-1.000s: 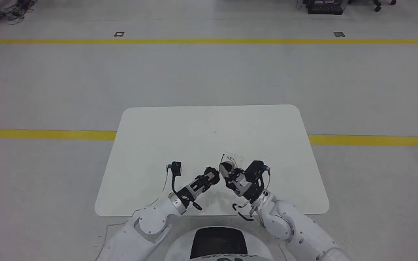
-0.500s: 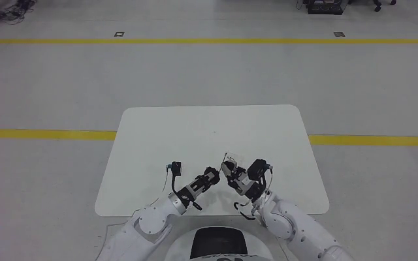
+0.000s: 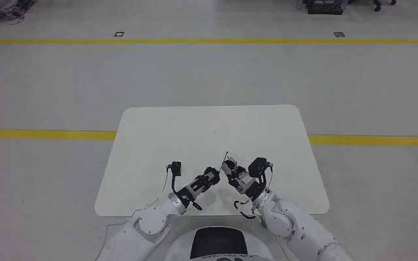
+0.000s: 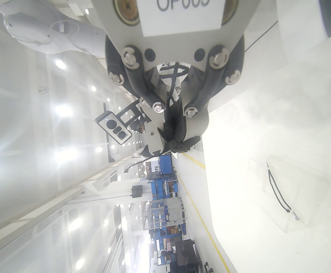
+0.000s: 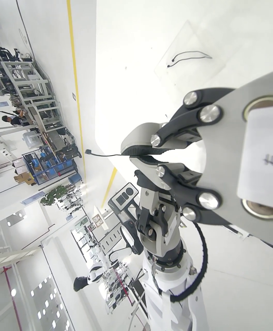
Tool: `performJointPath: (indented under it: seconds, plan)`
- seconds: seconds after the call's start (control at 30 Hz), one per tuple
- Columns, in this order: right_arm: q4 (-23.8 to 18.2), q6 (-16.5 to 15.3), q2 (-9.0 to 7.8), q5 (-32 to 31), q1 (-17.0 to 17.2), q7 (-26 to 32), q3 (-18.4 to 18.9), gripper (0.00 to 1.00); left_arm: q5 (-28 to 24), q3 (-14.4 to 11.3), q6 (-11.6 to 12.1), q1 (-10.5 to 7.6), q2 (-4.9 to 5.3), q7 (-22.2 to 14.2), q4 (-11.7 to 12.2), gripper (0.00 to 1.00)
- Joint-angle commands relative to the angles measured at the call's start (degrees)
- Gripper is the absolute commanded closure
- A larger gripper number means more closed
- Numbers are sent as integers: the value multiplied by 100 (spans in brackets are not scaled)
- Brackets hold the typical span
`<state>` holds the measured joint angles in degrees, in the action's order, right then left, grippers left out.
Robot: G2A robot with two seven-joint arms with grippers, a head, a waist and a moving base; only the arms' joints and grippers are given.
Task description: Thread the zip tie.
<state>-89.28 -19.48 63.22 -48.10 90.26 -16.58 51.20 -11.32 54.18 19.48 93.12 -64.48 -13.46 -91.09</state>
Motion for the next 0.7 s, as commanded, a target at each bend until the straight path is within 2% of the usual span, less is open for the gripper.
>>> performJointPath:
  seconds: [0.0,0.67]
  plan:
    - [-27,0,-16,75,-12,-14,-40,100,0,0,0,0,0,0,0,100]
    - [-14,0,-278,498,-326,-173,-532,100,0,0,0,0,0,0,0,100]
